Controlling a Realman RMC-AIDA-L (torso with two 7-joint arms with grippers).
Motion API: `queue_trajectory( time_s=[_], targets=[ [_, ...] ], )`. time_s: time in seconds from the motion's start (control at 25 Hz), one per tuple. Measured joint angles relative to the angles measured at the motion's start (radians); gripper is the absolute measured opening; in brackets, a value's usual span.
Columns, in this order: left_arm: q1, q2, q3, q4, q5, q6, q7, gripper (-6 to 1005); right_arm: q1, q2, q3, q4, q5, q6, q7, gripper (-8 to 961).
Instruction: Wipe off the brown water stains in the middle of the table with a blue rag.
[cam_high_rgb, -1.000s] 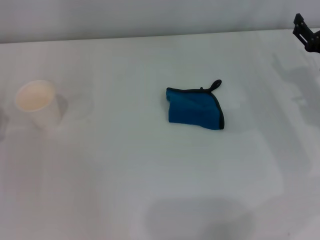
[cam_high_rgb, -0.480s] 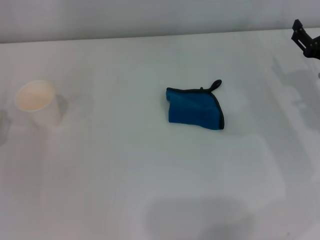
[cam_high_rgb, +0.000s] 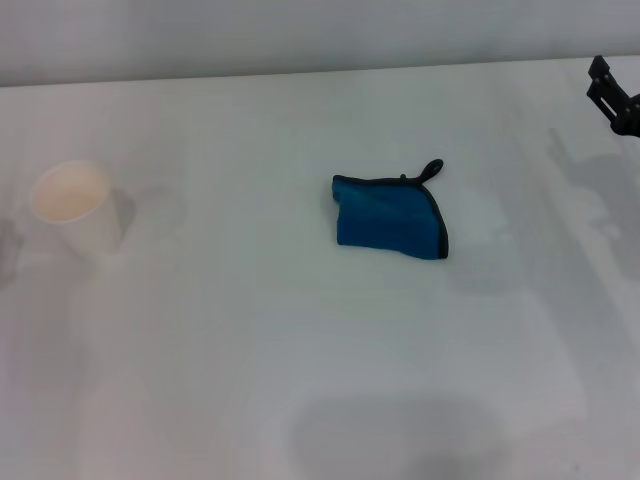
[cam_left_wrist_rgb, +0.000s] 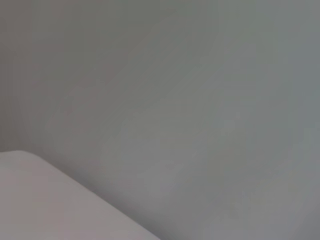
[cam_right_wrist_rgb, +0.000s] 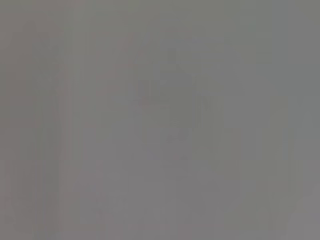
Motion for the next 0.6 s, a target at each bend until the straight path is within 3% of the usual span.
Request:
queue_trajectory(
  time_s=[0.2,0.44,0.6],
  targets=[
    [-0.018,-0.001,-0.001,-0.003,-0.005,0.002,0.005,887,-0.006,-0.001,0.002,-0.003,0.006,-0.006,0.001,845],
    [-0.035,-0.001,0.005,-0.003,0.009,-0.004,0.166,887,-0.001,0.001,0.003,-0.006,0.032,-0.006,0.001,845],
    [-0.035,-0.002,-0.002,0.0,0.005,-0.005,0.172,887,-0.009,0.0,0.003,-0.005,0.043,-0.03,0.001,845]
  ],
)
